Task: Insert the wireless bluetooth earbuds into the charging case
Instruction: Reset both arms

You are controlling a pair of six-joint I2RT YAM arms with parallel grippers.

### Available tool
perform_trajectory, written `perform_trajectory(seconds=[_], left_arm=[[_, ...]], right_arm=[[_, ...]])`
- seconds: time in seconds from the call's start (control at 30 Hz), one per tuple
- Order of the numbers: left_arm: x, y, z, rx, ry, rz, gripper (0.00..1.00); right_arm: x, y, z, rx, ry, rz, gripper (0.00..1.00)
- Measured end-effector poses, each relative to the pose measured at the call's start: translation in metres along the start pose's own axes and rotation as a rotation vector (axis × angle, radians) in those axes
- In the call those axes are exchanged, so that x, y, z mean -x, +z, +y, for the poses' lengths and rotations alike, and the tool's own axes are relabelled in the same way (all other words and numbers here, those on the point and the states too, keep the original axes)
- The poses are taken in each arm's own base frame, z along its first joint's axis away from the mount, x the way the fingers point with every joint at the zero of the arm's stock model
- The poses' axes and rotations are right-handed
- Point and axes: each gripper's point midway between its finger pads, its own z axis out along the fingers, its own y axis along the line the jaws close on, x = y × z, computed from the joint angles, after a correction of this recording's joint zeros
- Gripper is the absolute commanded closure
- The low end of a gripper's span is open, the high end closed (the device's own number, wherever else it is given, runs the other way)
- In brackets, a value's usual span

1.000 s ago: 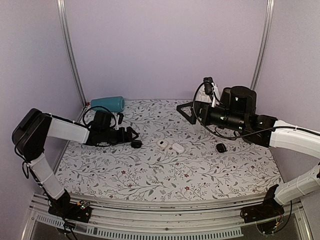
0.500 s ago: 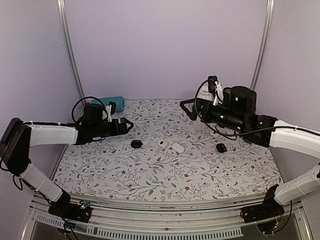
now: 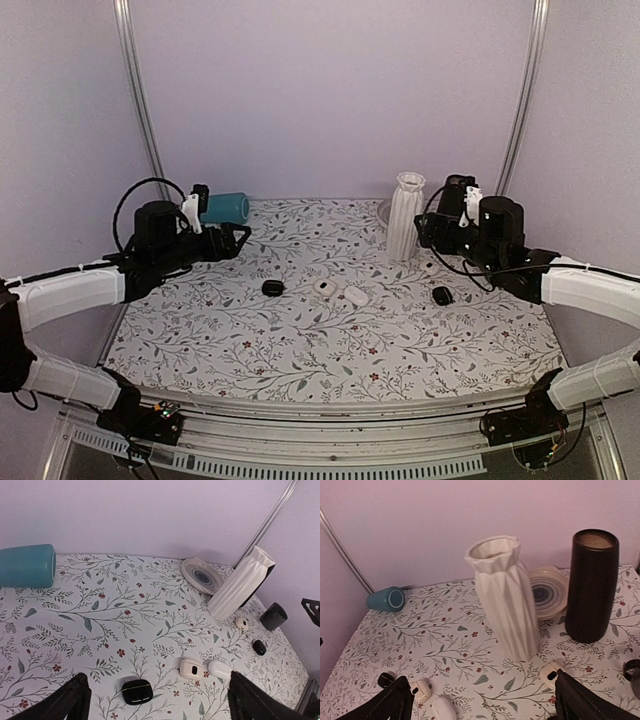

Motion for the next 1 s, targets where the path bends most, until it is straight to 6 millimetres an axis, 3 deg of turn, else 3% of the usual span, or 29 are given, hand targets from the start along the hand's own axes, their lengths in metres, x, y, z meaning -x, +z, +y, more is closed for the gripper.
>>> perform_trajectory(seconds=[0.1,0.27,0.37,0.47,0.57,0.77,1.0], left_arm=[[0.004,-0.01,0.002,0.014,0.024,-0.032,0.04],[0.009,-0.026,0.007,0.046,0.059,-0.093,0.04],[0.011,-0.032,0.012,0.071,0.076,-0.124,0.04],[0.014,-0.035,0.017,0.101,0.095,-0.147,0.04],[0.018,-0.037,0.027,0.146,0.113,-0.166,0.04],[0.016,-0.048,0.057,0.278,0.155,-0.214,0.04],[0.006,-0.073,0.105,0.476,0.19,-0.261,0.04]], right_arm=[[-0.005,0.0,-0.051,-0.132,-0.015,-0.007,0.01],[-0.015,-0.016,-0.139,-0.354,-0.03,-0.037,0.0],[-0.023,-0.029,-0.179,-0.464,-0.051,-0.059,0.0],[-0.029,-0.038,-0.205,-0.532,-0.088,-0.1,0.02],[-0.039,-0.045,-0.223,-0.573,-0.146,-0.155,0.03],[-0.072,-0.058,-0.239,-0.586,-0.253,-0.216,0.0],[-0.039,-0.057,-0.226,-0.481,-0.3,-0.355,0.01]])
